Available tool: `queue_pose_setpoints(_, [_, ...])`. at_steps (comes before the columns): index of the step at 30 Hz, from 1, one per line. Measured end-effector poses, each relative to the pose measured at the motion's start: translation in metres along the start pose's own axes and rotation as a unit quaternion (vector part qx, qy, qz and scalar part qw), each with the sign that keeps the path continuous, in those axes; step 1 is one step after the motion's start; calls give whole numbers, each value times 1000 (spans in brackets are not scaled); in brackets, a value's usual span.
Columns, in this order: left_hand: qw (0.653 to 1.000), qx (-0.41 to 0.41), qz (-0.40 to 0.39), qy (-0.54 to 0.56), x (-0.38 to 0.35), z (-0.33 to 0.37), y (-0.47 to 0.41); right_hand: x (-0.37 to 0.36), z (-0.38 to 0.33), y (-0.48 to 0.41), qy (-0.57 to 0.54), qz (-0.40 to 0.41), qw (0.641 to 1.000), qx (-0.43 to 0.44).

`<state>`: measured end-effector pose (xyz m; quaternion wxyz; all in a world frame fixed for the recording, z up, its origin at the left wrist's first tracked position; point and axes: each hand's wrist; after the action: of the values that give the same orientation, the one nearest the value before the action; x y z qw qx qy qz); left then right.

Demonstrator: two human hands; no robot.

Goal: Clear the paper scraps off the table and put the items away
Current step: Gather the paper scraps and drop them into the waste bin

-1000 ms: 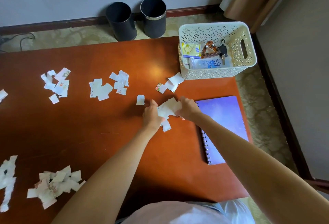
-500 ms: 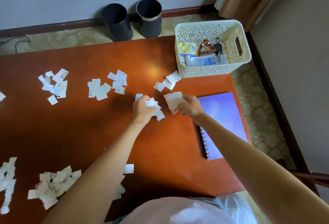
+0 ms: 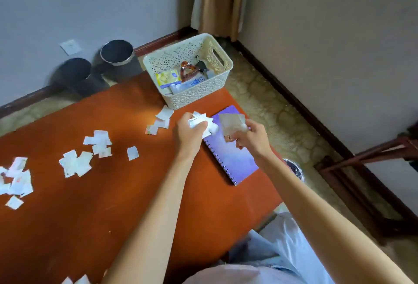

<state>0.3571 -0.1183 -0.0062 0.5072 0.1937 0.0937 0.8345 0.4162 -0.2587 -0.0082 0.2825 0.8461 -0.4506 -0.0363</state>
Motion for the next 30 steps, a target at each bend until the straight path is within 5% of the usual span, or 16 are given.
queue_pose_setpoints(9, [984, -24, -170, -42, -161, 40, 7, 137, 56, 46, -135, 211, 967, -40])
queue_pose_setpoints(15, [962, 28, -253, -98, -284, 42, -12, 228, 119, 34, -174, 269, 940, -117])
queue_pose_setpoints(30, [859, 210, -337, -324, -507, -141, -133, 320, 367, -110, -158, 151, 914, -341])
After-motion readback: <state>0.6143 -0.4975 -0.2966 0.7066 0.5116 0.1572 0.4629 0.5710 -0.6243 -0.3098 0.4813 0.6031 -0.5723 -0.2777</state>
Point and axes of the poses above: each hand's wrist, its own y-axis away from the middle knuckle, its own x-axis out of the back of the hand, z = x × y, and after that the axes turned 13 degrees about -z, right-handed
